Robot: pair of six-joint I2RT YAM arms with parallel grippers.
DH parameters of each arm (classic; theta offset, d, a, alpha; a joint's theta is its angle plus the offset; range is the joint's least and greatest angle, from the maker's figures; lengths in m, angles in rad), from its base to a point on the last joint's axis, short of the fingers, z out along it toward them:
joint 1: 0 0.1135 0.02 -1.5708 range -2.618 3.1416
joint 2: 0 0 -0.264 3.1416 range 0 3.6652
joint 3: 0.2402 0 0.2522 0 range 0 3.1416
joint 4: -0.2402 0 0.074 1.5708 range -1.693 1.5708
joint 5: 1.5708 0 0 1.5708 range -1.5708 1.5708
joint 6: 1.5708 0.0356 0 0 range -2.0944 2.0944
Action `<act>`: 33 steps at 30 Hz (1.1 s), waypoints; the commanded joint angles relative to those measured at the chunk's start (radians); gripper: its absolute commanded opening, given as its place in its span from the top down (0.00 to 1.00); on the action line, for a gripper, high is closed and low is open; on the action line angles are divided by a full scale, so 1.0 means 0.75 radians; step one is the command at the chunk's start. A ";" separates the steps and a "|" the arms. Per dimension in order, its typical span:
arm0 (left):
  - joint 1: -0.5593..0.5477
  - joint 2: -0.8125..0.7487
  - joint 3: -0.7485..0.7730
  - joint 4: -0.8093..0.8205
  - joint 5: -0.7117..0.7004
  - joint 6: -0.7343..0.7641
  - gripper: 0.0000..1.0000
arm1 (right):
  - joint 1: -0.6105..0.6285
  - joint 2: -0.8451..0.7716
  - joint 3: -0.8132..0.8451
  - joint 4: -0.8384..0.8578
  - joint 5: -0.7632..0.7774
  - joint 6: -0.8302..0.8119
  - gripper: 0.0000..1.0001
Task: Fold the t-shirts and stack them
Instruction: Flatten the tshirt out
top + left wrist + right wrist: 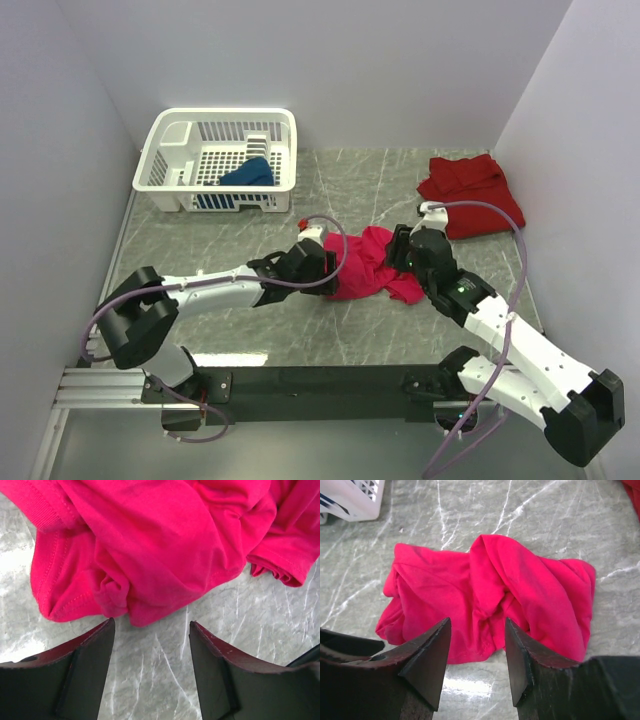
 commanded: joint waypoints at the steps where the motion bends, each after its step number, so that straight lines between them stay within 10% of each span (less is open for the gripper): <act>1: -0.001 0.024 0.067 0.075 0.027 -0.010 0.34 | -0.002 -0.039 -0.009 0.006 0.001 0.020 0.46; 24: -0.030 0.222 0.065 0.106 0.060 -0.059 0.47 | -0.002 0.029 -0.037 0.070 -0.038 0.026 0.45; 33: -0.032 0.239 0.065 0.112 0.046 -0.063 0.89 | -0.002 0.037 -0.054 0.078 -0.048 0.030 0.45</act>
